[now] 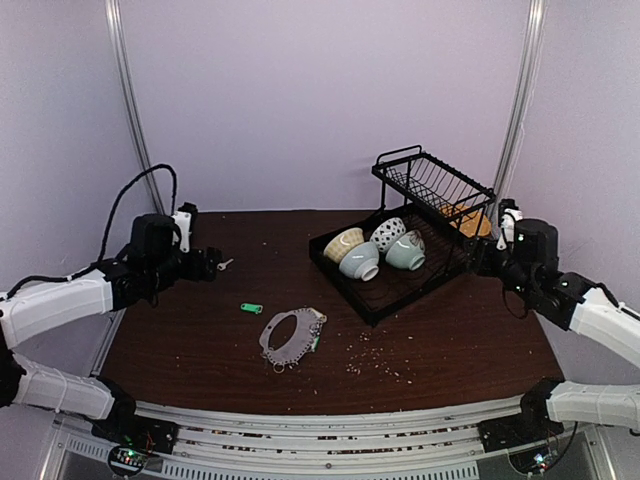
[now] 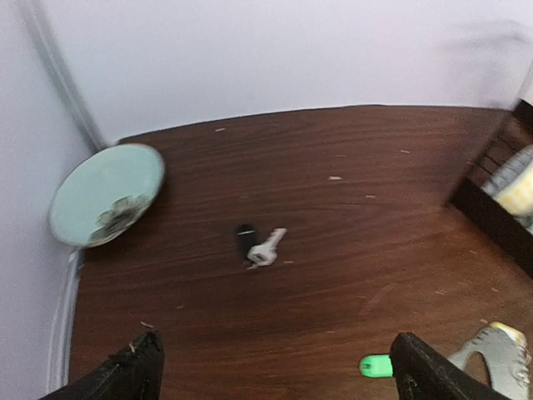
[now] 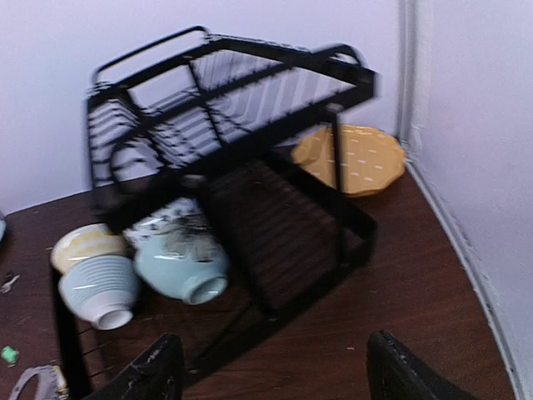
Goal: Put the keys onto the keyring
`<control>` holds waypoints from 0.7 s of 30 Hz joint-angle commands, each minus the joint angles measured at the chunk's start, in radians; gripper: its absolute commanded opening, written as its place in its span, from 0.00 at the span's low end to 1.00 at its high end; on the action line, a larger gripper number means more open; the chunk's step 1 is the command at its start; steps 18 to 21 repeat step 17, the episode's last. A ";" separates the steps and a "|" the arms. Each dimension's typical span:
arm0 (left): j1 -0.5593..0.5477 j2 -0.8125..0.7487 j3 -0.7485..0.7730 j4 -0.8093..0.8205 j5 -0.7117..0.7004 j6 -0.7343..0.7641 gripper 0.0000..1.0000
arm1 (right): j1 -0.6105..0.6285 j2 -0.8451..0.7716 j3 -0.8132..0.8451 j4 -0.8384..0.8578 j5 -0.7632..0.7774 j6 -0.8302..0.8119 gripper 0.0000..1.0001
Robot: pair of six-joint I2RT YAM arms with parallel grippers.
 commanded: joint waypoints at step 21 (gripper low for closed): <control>0.297 0.071 -0.292 0.629 -0.392 0.099 0.98 | -0.316 0.165 -0.358 0.595 0.394 0.145 1.00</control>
